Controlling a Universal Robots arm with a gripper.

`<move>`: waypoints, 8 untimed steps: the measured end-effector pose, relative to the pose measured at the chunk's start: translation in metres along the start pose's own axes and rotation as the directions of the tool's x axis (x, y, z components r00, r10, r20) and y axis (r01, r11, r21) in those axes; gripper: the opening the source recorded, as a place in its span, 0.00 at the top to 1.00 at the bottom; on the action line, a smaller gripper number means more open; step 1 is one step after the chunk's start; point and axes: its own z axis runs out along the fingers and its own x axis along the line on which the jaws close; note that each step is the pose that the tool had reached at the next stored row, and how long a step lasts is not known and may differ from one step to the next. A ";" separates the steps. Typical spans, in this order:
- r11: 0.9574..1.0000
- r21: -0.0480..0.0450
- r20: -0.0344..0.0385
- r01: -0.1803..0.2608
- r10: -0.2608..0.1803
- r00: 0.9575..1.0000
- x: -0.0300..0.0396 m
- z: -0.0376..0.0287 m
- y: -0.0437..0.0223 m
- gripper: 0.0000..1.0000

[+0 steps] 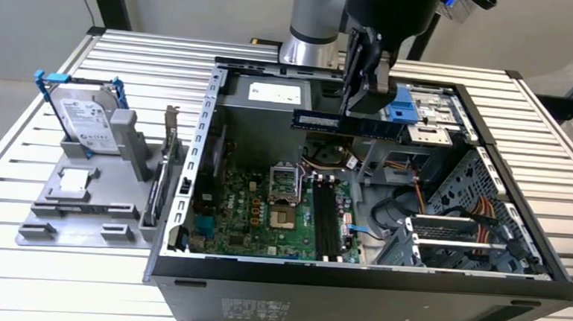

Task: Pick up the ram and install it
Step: 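Insert the ram into the slot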

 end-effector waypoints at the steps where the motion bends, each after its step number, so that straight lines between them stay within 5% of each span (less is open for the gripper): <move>1: 1.000 -0.001 0.000 -0.012 0.012 1.000 0.0000 0.0000 0.0000 1.00; 8: 0.998 -0.004 0.002 -0.055 0.055 0.998 0.0000 0.0000 0.0000 1.00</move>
